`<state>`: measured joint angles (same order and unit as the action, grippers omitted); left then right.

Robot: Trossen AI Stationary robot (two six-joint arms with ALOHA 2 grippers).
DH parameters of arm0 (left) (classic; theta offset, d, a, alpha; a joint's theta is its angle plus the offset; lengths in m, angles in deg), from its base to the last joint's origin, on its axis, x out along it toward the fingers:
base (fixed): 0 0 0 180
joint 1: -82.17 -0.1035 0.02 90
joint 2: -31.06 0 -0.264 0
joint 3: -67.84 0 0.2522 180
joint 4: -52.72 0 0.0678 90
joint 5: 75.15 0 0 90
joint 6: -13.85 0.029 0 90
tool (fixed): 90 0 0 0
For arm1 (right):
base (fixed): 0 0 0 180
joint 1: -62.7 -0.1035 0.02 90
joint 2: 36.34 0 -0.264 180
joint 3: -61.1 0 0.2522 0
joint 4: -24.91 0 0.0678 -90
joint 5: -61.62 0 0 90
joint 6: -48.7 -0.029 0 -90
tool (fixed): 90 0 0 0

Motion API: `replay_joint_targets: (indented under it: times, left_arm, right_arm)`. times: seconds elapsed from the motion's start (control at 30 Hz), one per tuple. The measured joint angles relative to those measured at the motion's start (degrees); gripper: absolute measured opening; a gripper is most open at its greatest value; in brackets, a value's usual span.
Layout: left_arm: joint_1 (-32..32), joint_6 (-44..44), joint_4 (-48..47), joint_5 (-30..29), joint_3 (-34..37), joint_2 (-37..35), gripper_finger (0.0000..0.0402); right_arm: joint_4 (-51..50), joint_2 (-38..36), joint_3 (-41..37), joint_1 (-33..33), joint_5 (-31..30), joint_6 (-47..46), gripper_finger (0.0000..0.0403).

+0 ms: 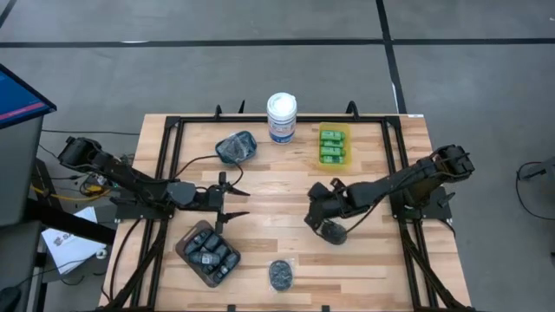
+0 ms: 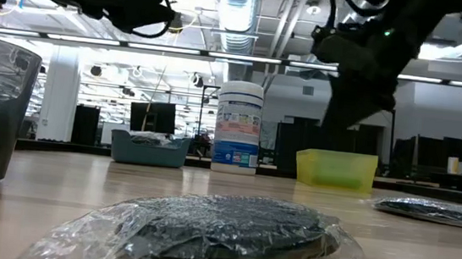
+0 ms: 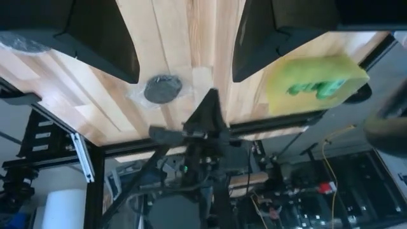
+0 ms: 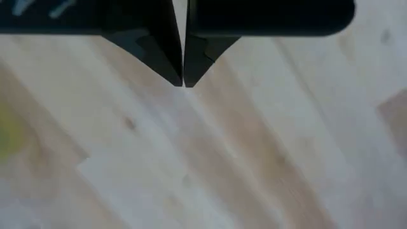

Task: Pick & Place Travel size toiletries
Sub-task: Put the black hairbrush into the blue bin

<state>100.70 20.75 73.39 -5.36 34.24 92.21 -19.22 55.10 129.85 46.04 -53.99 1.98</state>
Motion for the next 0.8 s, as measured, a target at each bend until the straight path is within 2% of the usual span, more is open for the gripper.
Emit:
replay_joint_targets:
  times: [0.13, 0.27, 0.47, 0.57, 0.7, 0.8]
  left_arm:
    - [0.3, -1.7, -3.3, -0.1, 0.0, -2.4, 0.0246]
    - [0.3, -1.8, -4.9, -0.1, 0.0, -3.9, 0.0246]
    - [0.3, -1.7, -5.0, -0.1, 0.0, -4.2, 0.0246]
    - [0.3, -1.7, -5.0, -0.1, 0.0, -4.2, 0.0246]
    - [0.3, -1.7, -5.1, -0.1, 0.0, -4.2, 0.0246]
    - [0.3, -1.8, -5.1, -0.1, 0.0, -4.2, 0.0246]
  right_arm:
    - [-5.9, 0.0, 1.8, -3.5, 7.2, -2.3, 0.0028]
    - [-10.8, 0.0, 3.3, -9.0, 13.6, -8.0, 0.008]
    - [-13.9, 0.0, 4.2, -16.6, 16.6, -19.7, 0.0196]
    - [-18.6, 0.0, 4.3, -19.7, 16.8, -26.5, 0.0248]
    - [-23.7, 0.9, 3.8, -22.3, 16.8, -31.8, 0.0281]
    - [-21.3, 0.8, 1.4, -22.5, 16.9, -32.9, 0.0285]
